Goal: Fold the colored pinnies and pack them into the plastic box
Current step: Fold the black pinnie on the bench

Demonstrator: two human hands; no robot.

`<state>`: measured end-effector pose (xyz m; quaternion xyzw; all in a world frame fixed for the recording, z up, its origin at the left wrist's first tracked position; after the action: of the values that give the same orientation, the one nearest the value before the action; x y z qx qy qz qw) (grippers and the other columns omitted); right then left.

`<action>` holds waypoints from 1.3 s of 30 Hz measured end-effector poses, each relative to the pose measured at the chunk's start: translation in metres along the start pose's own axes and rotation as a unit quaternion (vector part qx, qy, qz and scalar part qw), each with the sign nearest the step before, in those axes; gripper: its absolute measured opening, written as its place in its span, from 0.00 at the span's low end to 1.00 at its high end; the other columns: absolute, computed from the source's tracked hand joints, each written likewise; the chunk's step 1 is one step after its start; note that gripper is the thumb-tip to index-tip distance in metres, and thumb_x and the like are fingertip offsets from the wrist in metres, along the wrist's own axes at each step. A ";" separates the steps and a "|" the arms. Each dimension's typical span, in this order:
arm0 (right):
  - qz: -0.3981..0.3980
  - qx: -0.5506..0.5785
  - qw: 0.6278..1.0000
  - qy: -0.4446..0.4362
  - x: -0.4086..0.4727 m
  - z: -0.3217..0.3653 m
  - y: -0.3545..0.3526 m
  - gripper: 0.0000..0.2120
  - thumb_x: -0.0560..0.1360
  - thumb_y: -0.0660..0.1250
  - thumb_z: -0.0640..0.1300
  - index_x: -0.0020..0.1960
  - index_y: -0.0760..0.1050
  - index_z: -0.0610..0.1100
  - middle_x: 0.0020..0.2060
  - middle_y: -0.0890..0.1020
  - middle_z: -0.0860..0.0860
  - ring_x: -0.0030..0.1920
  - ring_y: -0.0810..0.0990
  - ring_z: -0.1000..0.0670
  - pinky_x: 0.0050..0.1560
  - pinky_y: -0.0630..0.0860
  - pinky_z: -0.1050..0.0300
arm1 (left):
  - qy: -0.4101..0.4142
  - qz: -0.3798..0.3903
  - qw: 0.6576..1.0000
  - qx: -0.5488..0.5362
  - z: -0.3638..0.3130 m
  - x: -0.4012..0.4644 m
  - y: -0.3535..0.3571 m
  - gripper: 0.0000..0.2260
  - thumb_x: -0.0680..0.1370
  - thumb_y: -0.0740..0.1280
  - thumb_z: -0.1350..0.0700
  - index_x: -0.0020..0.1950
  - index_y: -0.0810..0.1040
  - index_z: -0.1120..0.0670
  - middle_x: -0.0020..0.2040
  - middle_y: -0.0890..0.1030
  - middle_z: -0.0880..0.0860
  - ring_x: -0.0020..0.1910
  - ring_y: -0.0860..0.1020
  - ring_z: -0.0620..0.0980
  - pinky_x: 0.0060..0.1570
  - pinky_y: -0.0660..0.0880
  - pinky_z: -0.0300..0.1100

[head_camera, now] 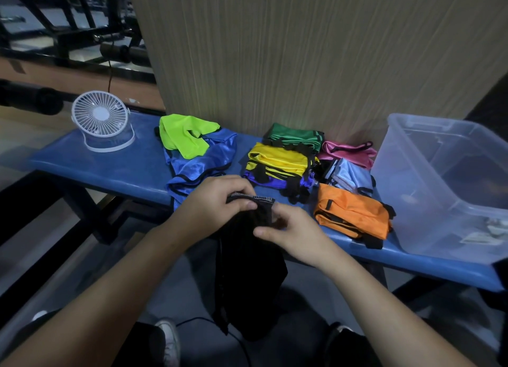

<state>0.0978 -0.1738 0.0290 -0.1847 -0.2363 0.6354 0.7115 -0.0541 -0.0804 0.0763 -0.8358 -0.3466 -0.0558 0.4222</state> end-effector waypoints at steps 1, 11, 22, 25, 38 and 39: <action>0.019 -0.016 1.000 0.007 0.000 -0.003 0.003 0.07 0.72 0.76 0.46 0.48 0.79 0.49 0.40 0.82 0.51 0.42 0.79 0.54 0.49 0.76 0.52 | 0.004 -0.004 1.000 0.000 -0.001 0.000 -0.002 0.05 0.74 0.71 0.52 0.44 0.82 0.54 0.41 0.81 0.46 0.45 0.79 0.45 0.47 0.74 0.42; 0.117 -0.160 0.977 0.077 -0.006 -0.026 0.012 0.07 0.71 0.77 0.51 0.45 0.83 0.50 0.43 0.84 0.54 0.46 0.81 0.55 0.44 0.73 0.64 | -0.004 -0.061 0.998 0.005 -0.002 -0.003 -0.042 0.02 0.74 0.70 0.53 0.44 0.81 0.50 0.42 0.81 0.46 0.45 0.79 0.49 0.48 0.73 0.43; 0.050 -0.106 0.992 0.055 -0.020 -0.019 -0.035 0.11 0.74 0.74 0.52 0.46 0.78 0.45 0.41 0.82 0.46 0.46 0.81 0.45 0.53 0.77 0.41 | -0.041 -0.081 0.995 0.042 -0.016 -0.006 -0.077 0.03 0.76 0.74 0.57 0.45 0.82 0.52 0.43 0.81 0.42 0.44 0.77 0.40 0.44 0.69 0.31; 0.026 -0.088 0.995 0.040 -0.029 -0.004 -0.041 0.06 0.78 0.70 0.48 0.48 0.79 0.45 0.44 0.84 0.50 0.48 0.82 0.50 0.55 0.77 0.44 | -0.063 -0.080 0.993 0.067 -0.030 -0.004 -0.091 0.02 0.75 0.74 0.55 0.46 0.82 0.51 0.42 0.80 0.37 0.42 0.76 0.37 0.40 0.67 0.29; -0.094 -0.147 0.984 -0.018 -0.085 0.106 -0.093 0.12 0.77 0.72 0.47 0.41 0.74 0.41 0.33 0.76 0.41 0.23 0.72 0.55 0.28 0.68 0.58 | 0.000 -0.137 0.976 0.170 -0.169 0.012 -0.162 0.02 0.73 0.75 0.51 0.41 0.83 0.44 0.37 0.83 0.44 0.41 0.80 0.46 0.43 0.74 0.42; -0.099 -0.135 0.986 -0.018 -0.087 0.115 -0.099 0.12 0.77 0.72 0.46 0.41 0.73 0.42 0.33 0.76 0.40 0.20 0.73 0.54 0.25 0.69 0.57 | 0.005 -0.142 0.975 0.168 -0.179 0.015 -0.168 0.03 0.73 0.75 0.51 0.41 0.83 0.45 0.38 0.83 0.45 0.41 0.80 0.46 0.44 0.74 0.41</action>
<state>0.1059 -0.2765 0.1706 -0.2432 -0.3500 0.5273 0.7350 -0.1125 -0.1385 0.3083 -0.6949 -0.4640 -0.0603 0.5461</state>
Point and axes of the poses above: each hand's wrist, its own x-axis towards the middle knuckle, its own y-axis out of the palm, z = x × y, the point moved 4 cm from there along x, towards the middle knuckle
